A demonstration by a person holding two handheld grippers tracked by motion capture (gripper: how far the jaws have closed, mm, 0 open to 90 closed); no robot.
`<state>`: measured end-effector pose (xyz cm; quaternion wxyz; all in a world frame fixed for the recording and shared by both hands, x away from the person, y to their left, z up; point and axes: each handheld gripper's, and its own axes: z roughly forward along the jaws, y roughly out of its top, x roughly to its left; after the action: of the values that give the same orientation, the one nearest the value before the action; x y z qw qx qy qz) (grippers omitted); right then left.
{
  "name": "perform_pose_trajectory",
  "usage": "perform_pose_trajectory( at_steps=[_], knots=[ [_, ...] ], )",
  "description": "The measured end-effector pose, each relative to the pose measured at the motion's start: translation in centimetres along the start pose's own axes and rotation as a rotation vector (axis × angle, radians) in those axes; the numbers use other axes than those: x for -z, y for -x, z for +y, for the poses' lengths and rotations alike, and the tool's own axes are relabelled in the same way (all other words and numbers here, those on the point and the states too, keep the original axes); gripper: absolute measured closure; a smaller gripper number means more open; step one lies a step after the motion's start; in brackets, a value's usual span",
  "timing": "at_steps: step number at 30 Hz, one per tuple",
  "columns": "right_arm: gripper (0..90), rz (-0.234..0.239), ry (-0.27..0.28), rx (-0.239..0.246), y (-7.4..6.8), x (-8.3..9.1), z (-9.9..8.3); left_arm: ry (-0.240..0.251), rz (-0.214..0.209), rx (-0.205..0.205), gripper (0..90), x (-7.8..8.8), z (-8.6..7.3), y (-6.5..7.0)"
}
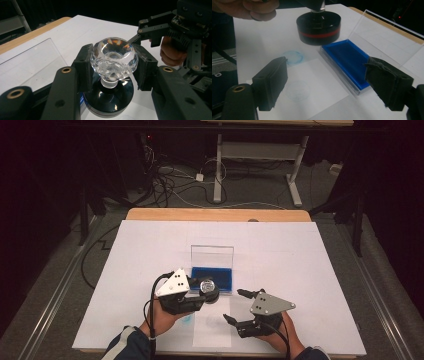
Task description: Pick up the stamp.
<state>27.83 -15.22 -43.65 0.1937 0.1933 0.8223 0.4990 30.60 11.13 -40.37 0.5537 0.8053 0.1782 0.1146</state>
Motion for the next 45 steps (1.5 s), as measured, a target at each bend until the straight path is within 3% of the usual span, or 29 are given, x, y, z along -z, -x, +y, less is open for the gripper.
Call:
perform_pose_trajectory(
  at_steps=[3,10,20,24,30,45],
  knots=[
    [18.6,0.010,-0.001,0.004,-0.3,-0.5,0.1,0.001,-0.005,-0.004,54.0,-0.2,0.0,0.3],
    [19.2,0.036,-0.009,0.001,-0.9,-1.8,0.1,0.005,-0.061,-0.003,54.0,-1.1,0.2,1.3],
    [25.7,0.044,0.003,-0.018,-0.9,-2.0,0.1,-0.001,-0.096,-0.014,54.0,-1.9,0.2,2.3],
    [30.4,0.039,0.014,-0.020,-0.8,-1.8,0.1,0.004,-0.093,-0.012,54.0,-1.8,0.2,2.3],
    [30.3,0.035,0.012,-0.008,-1.0,-1.7,0.2,0.014,-0.084,0.007,53.9,-1.7,0.1,2.0],
    [37.0,0.036,0.001,-0.041,-0.9,-2.2,-0.1,0.030,-0.097,0.019,54.0,-1.9,0.0,2.2]
  ],
)
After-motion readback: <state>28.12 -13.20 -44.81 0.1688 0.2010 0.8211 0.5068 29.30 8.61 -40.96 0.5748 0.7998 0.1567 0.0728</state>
